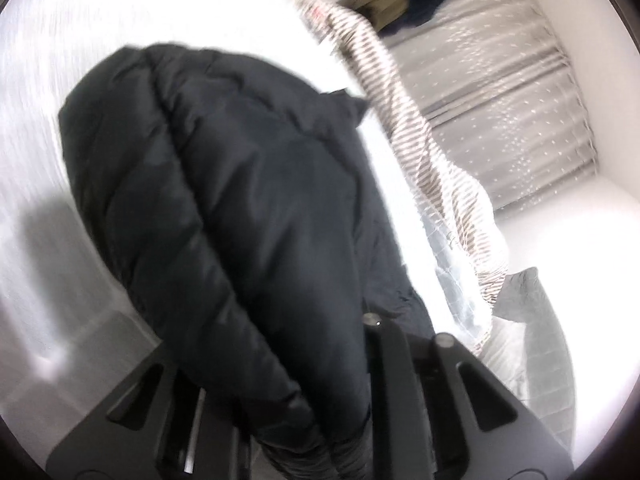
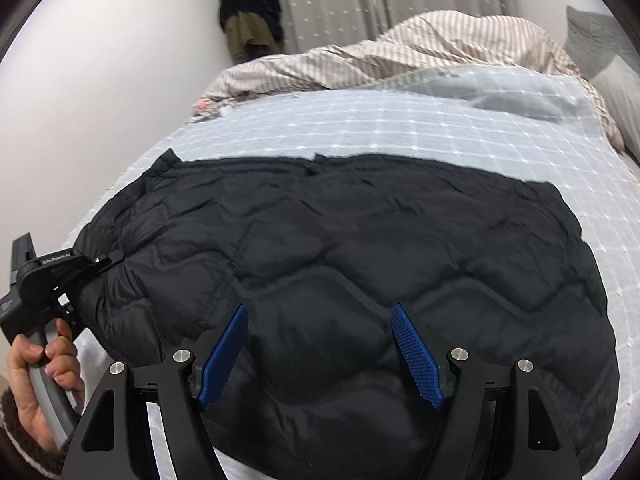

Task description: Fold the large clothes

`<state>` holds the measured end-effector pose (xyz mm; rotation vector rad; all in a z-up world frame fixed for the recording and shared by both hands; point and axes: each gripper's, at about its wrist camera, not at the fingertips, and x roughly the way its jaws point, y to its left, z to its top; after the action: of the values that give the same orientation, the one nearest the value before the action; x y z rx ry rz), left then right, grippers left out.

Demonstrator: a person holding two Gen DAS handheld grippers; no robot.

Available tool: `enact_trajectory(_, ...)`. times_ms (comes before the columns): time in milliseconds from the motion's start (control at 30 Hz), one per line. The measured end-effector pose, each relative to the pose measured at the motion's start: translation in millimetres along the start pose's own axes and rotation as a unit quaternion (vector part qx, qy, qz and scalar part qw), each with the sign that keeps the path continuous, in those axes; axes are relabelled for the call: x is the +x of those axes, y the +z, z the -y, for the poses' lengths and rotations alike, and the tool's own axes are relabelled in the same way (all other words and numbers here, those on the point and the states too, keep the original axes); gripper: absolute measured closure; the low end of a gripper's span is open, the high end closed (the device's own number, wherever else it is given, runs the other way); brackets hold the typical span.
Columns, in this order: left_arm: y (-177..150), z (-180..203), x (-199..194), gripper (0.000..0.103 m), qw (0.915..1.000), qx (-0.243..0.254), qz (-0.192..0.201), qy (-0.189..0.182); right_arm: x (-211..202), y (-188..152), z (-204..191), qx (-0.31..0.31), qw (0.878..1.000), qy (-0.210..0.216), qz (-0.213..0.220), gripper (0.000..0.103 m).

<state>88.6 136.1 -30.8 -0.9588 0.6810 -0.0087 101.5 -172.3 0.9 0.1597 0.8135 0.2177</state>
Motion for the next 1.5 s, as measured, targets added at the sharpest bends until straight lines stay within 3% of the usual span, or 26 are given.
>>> enact_trajectory(233, -1.2, 34.1, -61.9, 0.086, 0.9903, 0.114, 0.079, -0.008, 22.6, 2.2, -57.0, -0.043, 0.996, 0.073, -0.016, 0.032)
enact_trajectory(367, -18.9, 62.7, -75.1, 0.086, 0.9775, 0.183, 0.102, -0.028, 47.2, -0.8, -89.6, -0.069, 0.991, 0.108, -0.042, 0.034)
enact_trajectory(467, -28.6, 81.6, -76.3, 0.086, 0.9669, 0.227, 0.107, -0.047, 69.0, 0.0, -94.7, -0.056, 0.987, 0.134, -0.071, 0.034)
enact_trajectory(667, -47.8, 119.0, -54.9, 0.086, 0.9479, 0.3, 0.075, -0.078, 110.4, 0.1, -92.6, -0.019, 0.976, 0.181, -0.115, 0.034)
enact_trajectory(733, -64.1, 136.1, -44.9, 0.085, 0.9364, 0.335, 0.066, -0.08, 112.6, 0.6, -89.8, -0.019, 0.975, 0.188, -0.12, 0.036)
enact_trajectory(900, -92.9, 168.8, -24.1, 0.082, 0.9164, 0.385, 0.042, -0.101, 91.3, 15.9, -53.7, 0.034, 0.966, 0.212, -0.142, 0.037)
enact_trajectory(1033, -114.5, 182.9, 1.9, 0.079, 0.9057, 0.41, -0.004, -0.106, 52.3, 22.0, 6.4, 0.095, 0.968, 0.209, -0.102, 0.034)
enact_trajectory(1133, -134.4, 192.1, 24.6, 0.075, 0.8898, 0.442, -0.044, -0.103, 24.4, 21.9, 58.1, 0.152, 0.967, 0.195, -0.059, 0.032)
enact_trajectory(1233, -158.8, 184.4, 31.8, 0.071, 0.8643, 0.488, -0.081, -0.092, -1.0, 13.6, 104.5, 0.202, 0.963, 0.174, -0.025, 0.031)
enact_trajectory(1367, -185.5, 188.9, 53.5, 0.064, 0.822, 0.555, -0.106, -0.073, -24.4, 4.5, 140.1, 0.228, 0.965, 0.13, 0.0, 0.031)
enact_trajectory(1500, -182.1, 182.8, 47.4, 0.061, 0.7996, 0.582, -0.13, -0.067, -47.3, 5.9, 156.8, 0.251, 0.962, 0.1, 0.034, 0.031)
